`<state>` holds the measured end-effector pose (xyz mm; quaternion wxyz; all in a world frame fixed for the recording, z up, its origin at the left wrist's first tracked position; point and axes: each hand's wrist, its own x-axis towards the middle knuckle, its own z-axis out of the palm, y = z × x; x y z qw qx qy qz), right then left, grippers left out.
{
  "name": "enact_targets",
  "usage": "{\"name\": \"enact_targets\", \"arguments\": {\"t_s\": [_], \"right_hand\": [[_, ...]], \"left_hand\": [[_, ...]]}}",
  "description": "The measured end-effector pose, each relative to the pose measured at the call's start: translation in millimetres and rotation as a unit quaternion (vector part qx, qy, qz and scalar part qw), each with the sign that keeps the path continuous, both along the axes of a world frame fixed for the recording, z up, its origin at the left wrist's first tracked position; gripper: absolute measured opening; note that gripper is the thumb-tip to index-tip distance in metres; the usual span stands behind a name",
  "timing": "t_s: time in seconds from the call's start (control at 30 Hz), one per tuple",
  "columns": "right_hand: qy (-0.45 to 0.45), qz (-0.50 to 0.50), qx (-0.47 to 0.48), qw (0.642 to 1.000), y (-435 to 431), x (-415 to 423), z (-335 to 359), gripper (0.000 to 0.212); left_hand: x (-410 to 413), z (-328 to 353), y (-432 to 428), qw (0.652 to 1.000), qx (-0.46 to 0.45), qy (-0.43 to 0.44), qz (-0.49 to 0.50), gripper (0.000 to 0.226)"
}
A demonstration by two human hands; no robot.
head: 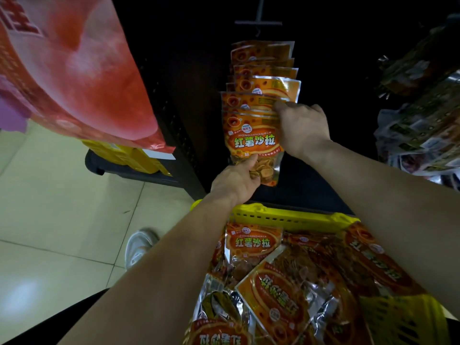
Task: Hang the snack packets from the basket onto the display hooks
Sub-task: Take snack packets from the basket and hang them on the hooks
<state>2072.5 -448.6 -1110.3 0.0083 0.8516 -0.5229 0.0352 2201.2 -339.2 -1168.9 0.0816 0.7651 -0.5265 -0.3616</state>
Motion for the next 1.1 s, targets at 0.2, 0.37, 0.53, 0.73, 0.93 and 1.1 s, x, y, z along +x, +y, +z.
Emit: {"name": "enact_targets", "arguments": {"t_s": [0.2, 0.37, 0.53, 0.73, 0.93, 1.1], "right_hand": [[-0.041, -0.022, 0.008, 0.999, 9.3, -10.9, 2.9, 0.074], [-0.056, -0.052, 0.032, 0.997, 30.9, -32.7, 21.7, 0.073], [-0.063, -0.081, 0.123, 0.987, 73.9, -75.1, 37.4, 0.073], [-0.061, -0.113, 0.181, 0.975, 146.9, -129.2, 24.6, 0.062], [-0.052, -0.121, 0.25, 0.959, 206.7, -175.3, -16.3, 0.049], [-0.01, -0.137, 0.374, 0.917, 243.3, -194.1, -62.6, 0.057]], "left_hand": [[2.3, 9.7, 5.8, 1.0, 0.013, 0.0, -0.008, 0.064], [4.1, 32.9, 28.6, 1.0, -0.009, 0.003, -0.019, 0.052], [-0.8, 57.8, 69.1, 0.998, -0.026, -0.039, -0.03, 0.047], [-17.0, 69.1, 124.0, 0.996, -0.052, -0.067, -0.029, 0.049], [-46.7, 33.0, 171.6, 0.998, 0.047, -0.023, -0.033, 0.057], [-67.0, -10.6, 189.3, 0.991, 0.12, 0.0, -0.055, 0.062]]}}
